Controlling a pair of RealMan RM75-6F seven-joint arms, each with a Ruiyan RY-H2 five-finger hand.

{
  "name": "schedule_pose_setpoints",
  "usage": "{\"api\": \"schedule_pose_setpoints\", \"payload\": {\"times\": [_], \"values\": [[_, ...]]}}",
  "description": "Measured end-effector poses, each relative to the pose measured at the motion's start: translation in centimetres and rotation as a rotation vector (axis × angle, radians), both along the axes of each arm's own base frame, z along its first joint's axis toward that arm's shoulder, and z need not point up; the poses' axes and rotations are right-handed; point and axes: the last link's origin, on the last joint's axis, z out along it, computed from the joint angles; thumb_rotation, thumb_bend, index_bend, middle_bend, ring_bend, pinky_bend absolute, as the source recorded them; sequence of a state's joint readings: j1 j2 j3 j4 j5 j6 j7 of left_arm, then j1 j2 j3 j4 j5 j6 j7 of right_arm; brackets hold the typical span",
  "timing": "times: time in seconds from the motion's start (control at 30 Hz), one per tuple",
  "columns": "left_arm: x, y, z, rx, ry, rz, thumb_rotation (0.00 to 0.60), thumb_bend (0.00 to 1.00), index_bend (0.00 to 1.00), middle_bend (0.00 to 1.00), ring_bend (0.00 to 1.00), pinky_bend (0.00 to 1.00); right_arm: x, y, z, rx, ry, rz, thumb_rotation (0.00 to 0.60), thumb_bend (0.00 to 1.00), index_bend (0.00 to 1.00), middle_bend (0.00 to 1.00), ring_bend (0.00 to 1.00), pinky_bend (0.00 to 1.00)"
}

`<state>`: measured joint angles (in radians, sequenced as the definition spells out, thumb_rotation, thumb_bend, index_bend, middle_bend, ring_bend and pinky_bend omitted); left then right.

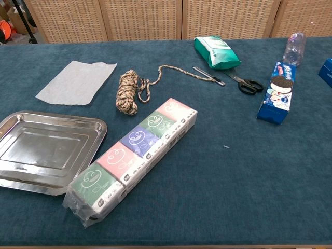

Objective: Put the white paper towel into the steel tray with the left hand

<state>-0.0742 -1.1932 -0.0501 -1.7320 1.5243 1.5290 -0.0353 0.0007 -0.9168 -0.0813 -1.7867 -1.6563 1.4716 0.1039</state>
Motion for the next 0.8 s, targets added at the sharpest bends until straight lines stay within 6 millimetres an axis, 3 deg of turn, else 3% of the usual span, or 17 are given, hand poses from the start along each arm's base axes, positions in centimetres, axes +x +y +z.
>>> {"api": "schedule_pose_setpoints", "payload": {"times": [0.27,0.6,0.8], "values": [[0.0,2.5,-0.9,-0.073,0.018,-0.004,0.600,0.24,0.23,0.00,0.00,0.02,0.0,0.0,-0.3,0.012,0.001,-0.003,0.600,0.09,0.31,0.00,0.00,0.00],[1.1,8.8,-1.6,-0.194,-0.006,0.003,0.600,0.25,0.23,0.00,0.00,0.02,0.1,0.0,-0.5,0.024,0.003,0.000,0.600,0.09,0.31,0.00,0.00,0.00],[2.8,12.7,-2.2,-0.230,-0.007,0.012,0.600,0.25,0.23,0.00,0.00,0.02,0.1,0.0,-0.7,0.032,0.004,0.003,0.600,0.09,0.31,0.00,0.00,0.00]]}}
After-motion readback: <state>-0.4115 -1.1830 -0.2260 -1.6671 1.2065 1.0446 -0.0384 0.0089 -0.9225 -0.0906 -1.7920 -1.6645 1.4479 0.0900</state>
